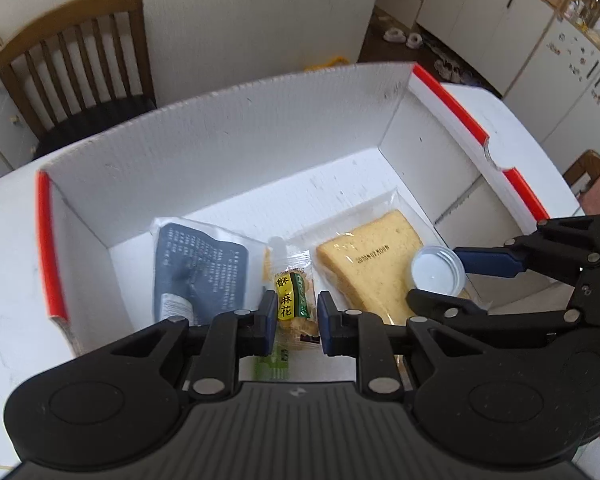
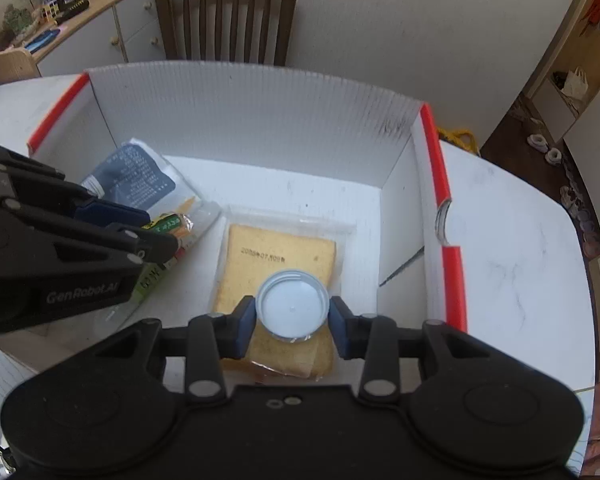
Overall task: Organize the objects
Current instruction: 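Carry the lid and snack stick into the red shoebox and open both tools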
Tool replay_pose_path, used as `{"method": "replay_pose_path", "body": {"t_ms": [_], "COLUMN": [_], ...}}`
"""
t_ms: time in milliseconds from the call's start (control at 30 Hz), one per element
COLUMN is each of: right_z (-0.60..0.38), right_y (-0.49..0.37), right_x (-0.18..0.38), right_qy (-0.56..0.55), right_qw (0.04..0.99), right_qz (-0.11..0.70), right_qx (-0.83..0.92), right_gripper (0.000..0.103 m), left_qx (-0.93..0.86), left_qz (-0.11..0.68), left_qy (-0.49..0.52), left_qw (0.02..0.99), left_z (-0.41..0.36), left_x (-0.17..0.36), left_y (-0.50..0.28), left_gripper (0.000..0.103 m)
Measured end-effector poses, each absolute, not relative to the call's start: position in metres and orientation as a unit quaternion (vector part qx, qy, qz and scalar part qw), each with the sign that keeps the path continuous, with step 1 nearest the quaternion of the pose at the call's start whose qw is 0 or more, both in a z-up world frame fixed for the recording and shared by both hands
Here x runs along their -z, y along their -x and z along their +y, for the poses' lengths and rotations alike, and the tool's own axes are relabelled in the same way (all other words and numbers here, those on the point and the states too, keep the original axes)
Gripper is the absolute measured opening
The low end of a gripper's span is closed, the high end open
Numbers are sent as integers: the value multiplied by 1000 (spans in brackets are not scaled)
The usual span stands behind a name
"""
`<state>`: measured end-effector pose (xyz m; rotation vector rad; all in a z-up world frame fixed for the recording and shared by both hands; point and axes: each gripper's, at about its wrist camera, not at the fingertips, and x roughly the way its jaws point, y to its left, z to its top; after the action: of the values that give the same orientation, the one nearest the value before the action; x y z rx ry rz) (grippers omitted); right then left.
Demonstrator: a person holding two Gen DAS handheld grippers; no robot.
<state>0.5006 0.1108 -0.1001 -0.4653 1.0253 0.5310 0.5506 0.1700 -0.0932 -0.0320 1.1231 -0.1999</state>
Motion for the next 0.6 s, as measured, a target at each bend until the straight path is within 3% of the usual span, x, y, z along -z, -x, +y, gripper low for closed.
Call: {"method": "replay_pose_path", "body": {"t_ms": [267,600], "right_z": [108,94], "right_y": [-502,-491], "right_x": [103,85], "right_qy": [211,186], "right_qw": [809,809], "right_qz": [485,477], "right_qx": [-255,-290], "right_gripper": [39,50], "left_qx": [92,85], "left_qz": [567,560], "left_qy": [2,-22], "left_qw": [819,824], "left_z": [163,157], "left_x": [109,104], "left_y": [-558,-556], "left_gripper": [20,20]}}
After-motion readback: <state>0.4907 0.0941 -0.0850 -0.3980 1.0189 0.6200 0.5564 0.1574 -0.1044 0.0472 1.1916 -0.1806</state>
